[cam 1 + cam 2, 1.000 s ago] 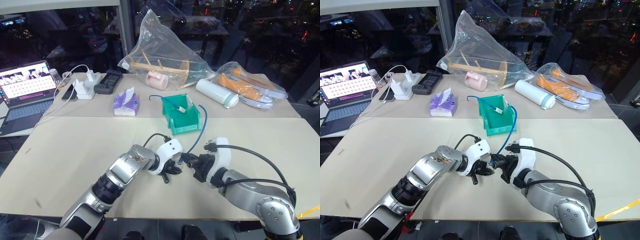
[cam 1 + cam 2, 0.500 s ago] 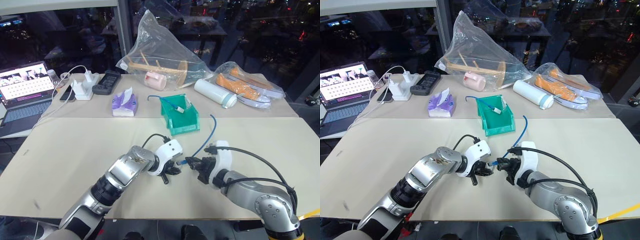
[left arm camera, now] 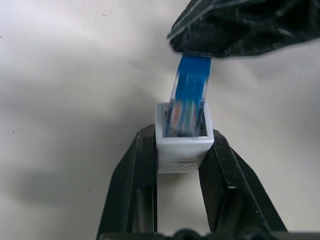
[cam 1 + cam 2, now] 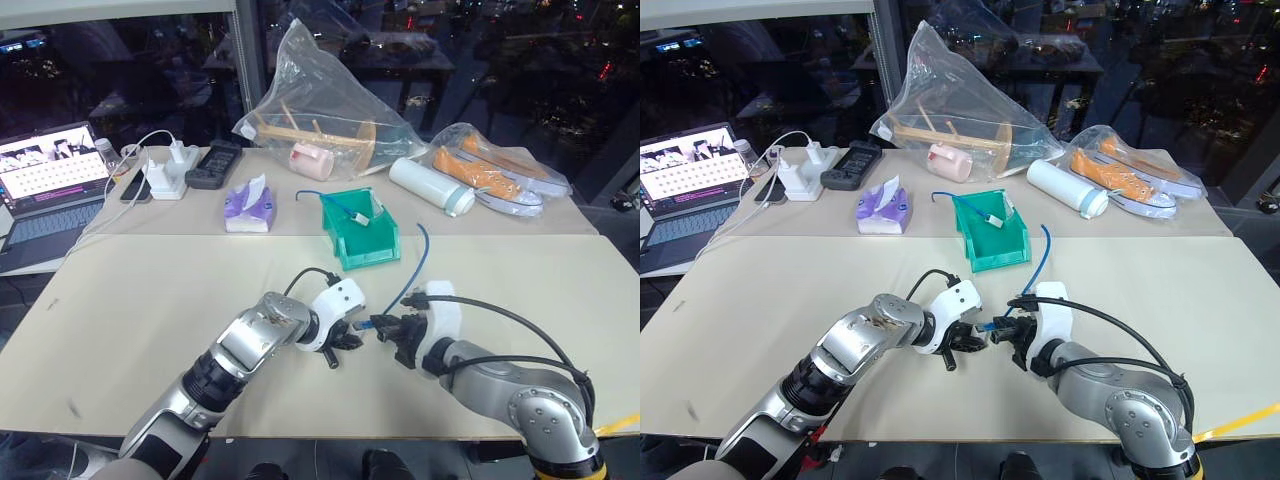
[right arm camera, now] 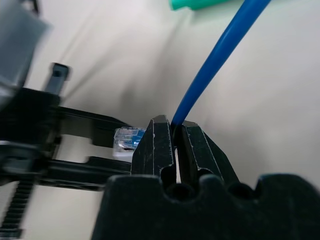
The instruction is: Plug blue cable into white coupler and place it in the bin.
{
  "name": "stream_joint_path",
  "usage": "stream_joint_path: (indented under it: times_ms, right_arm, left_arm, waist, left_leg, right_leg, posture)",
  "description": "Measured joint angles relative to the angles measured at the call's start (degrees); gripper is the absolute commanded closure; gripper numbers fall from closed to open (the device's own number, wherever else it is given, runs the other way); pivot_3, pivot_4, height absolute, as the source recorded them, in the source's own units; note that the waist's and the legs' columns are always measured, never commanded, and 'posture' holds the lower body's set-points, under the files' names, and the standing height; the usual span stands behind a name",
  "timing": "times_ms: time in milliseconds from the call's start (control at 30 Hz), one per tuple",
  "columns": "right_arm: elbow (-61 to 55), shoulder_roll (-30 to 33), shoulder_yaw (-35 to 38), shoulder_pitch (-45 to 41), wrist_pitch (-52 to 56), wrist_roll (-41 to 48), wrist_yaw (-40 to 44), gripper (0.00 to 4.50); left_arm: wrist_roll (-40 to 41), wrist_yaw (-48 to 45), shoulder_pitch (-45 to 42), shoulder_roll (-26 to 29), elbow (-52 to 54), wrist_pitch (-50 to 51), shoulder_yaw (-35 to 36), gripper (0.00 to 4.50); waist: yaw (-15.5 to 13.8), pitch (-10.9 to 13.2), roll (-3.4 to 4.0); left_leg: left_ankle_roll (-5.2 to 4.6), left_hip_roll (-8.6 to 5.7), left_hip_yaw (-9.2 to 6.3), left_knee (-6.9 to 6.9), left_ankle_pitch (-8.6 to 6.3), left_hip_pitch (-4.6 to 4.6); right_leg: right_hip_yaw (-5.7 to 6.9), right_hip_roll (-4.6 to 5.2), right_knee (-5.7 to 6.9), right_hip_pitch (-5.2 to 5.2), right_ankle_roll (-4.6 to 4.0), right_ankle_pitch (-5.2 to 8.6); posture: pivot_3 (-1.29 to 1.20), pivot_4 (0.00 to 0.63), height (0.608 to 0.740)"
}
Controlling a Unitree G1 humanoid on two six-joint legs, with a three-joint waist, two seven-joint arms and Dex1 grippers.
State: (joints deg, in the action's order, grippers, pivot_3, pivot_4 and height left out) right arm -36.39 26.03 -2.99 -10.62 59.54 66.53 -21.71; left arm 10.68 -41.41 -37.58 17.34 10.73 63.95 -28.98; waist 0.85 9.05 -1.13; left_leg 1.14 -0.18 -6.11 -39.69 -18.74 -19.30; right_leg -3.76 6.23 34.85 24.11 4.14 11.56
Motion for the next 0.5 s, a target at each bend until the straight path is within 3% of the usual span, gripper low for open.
stream_joint_path:
  times_ms: [500]
  right_arm:
    - [-2.9,1.7,0.1,-3.1,3.7,-3.0,0.1,4.50]
  left_arm:
    - [0.9,0.7,0.0,0.3,0.0,0.0,0.0,3.84]
  waist:
    - [-0.2,0.0,0.01]
  left_leg:
    - [0.00,-0.01,-0.01,0.02,0.00,-0.05]
  right_leg:
    - [0.00,0.00,-0.09,0.02,0.02,0.01]
  posture:
    - [0.00,0.150,0.740]
